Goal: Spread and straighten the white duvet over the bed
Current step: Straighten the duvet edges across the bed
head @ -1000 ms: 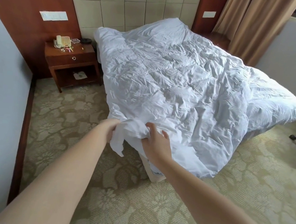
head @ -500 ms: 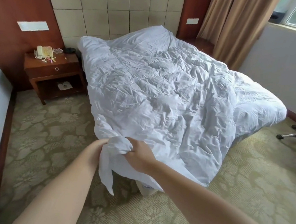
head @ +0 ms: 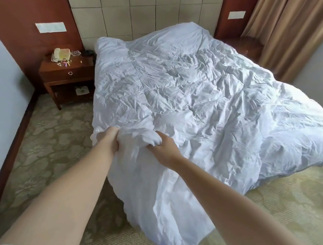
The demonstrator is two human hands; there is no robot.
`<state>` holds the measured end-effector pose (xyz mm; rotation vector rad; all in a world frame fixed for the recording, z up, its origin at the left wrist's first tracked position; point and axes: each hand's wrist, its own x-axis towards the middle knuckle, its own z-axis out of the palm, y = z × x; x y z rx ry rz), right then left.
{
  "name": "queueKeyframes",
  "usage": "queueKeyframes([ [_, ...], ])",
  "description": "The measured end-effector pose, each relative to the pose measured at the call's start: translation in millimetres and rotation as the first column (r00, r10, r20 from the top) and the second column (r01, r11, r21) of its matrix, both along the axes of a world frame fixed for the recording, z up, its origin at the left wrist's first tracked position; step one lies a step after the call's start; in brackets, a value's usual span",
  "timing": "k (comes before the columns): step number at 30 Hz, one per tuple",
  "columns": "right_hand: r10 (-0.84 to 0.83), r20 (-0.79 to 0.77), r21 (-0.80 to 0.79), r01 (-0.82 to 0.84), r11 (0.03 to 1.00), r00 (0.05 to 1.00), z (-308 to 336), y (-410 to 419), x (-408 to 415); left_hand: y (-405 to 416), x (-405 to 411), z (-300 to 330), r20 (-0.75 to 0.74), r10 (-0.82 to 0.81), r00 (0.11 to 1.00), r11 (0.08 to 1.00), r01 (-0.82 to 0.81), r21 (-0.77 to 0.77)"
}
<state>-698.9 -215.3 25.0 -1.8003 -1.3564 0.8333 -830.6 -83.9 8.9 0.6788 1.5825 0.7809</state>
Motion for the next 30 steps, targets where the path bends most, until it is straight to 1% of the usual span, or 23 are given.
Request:
queueKeyframes([
  [1,-0.045,0.012,0.000,0.045,0.999,0.999,-0.4,0.4,23.9,2.2,20.5,-0.5,-0.014,0.058,0.998,0.998,-0.058,0.005],
  [2,-0.090,0.026,-0.002,0.090,0.996,0.996,-3.4,1.3,47.3,4.6,39.4,1.7,-0.028,0.085,0.996,0.996,-0.084,0.013],
  [3,-0.120,0.045,-0.003,0.120,0.993,0.992,-5.7,1.7,70.1,11.9,63.5,3.2,-0.041,0.098,0.994,0.994,-0.095,0.054],
  [6,-0.115,0.090,-0.028,0.118,0.993,0.989,-9.7,7.0,139.2,25.5,156.7,19.4,-0.077,0.107,0.991,0.982,-0.093,0.163],
  [8,-0.134,0.073,-0.048,0.138,0.989,0.988,-10.7,13.9,188.2,46.8,223.1,20.5,-0.003,0.022,1.000,0.973,-0.021,0.230],
  [9,-0.168,0.016,-0.053,0.169,0.984,0.986,-11.1,16.9,214.2,56.9,259.8,19.3,0.043,-0.018,0.999,0.961,0.006,0.277],
  [11,-0.251,-0.199,-0.070,0.241,0.968,0.947,-9.8,21.3,269.3,74.9,337.4,16.3,0.062,-0.114,0.992,0.944,0.089,0.319],
  [13,-0.322,-0.368,-0.079,0.316,0.945,0.872,-4.4,22.5,328.9,76.9,420.1,23.2,0.090,-0.239,0.967,0.919,0.195,0.344],
  [15,-0.390,-0.420,-0.094,0.387,0.917,0.819,-4.8,16.3,391.5,63.9,495.9,30.5,0.100,-0.386,0.917,0.867,0.324,0.379],
  [17,-0.427,-0.428,-0.159,0.398,0.903,0.797,-13.4,0.9,444.7,40.7,560.6,28.8,0.055,-0.538,0.841,0.791,0.482,0.376],
  [19,-0.444,-0.386,-0.305,0.342,0.889,0.809,-35.8,-15.7,489.2,14.6,607.9,9.1,-0.019,-0.681,0.732,0.690,0.651,0.317],
  [21,-0.394,-0.270,-0.487,0.228,0.843,0.878,-64.3,-29.6,530.8,-7.4,640.6,-26.3,-0.100,-0.791,0.603,0.577,0.791,0.204],
  [22,-0.337,-0.226,-0.572,0.156,0.805,0.914,-79.6,-34.3,552.2,-15.0,654.9,-47.8,-0.125,-0.813,0.569,0.552,0.821,0.144],
  [23,-0.277,-0.200,-0.642,0.088,0.762,0.940,-91.7,-37.3,572.5,-21.3,665.4,-68.4,-0.145,-0.815,0.561,0.551,0.828,0.104],
  [24,-0.218,-0.202,-0.693,0.018,0.720,0.955,-99.7,-40.4,590.0,-26.8,673.1,-88.3,-0.152,-0.793,0.590,0.588,0.807,0.066],
  [25,-0.175,-0.249,-0.720,-0.061,0.692,0.953,-106.2,-43.4,606.2,-31.7,680.1,-104.4,-0.149,-0.758,0.634,0.636,0.770,0.041],
  [26,-0.167,-0.310,-0.737,-0.125,0.664,0.936,-113.9,-44.3,621.5,-35.6,687.4,-116.4,-0.144,-0.733,0.664,0.669,0.743,0.017],
  [28,-0.216,-0.428,-0.757,-0.217,0.616,0.878,-125.3,-42.8,647.6,-45.5,696.1,-134.3,-0.138,-0.702,0.698,0.707,0.706,-0.027],
  [29,-0.228,-0.447,-0.754,-0.227,0.617,0.865,-133.9,-39.0,658.4,-49.3,699.5,-139.0,-0.107,-0.695,0.711,0.717,0.696,-0.035],
  [30,-0.231,-0.444,-0.740,-0.209,0.639,0.866,-138.1,-33.7,666.4,-50.5,702.9,-142.2,-0.062,-0.671,0.739,0.741,0.671,-0.036],
])
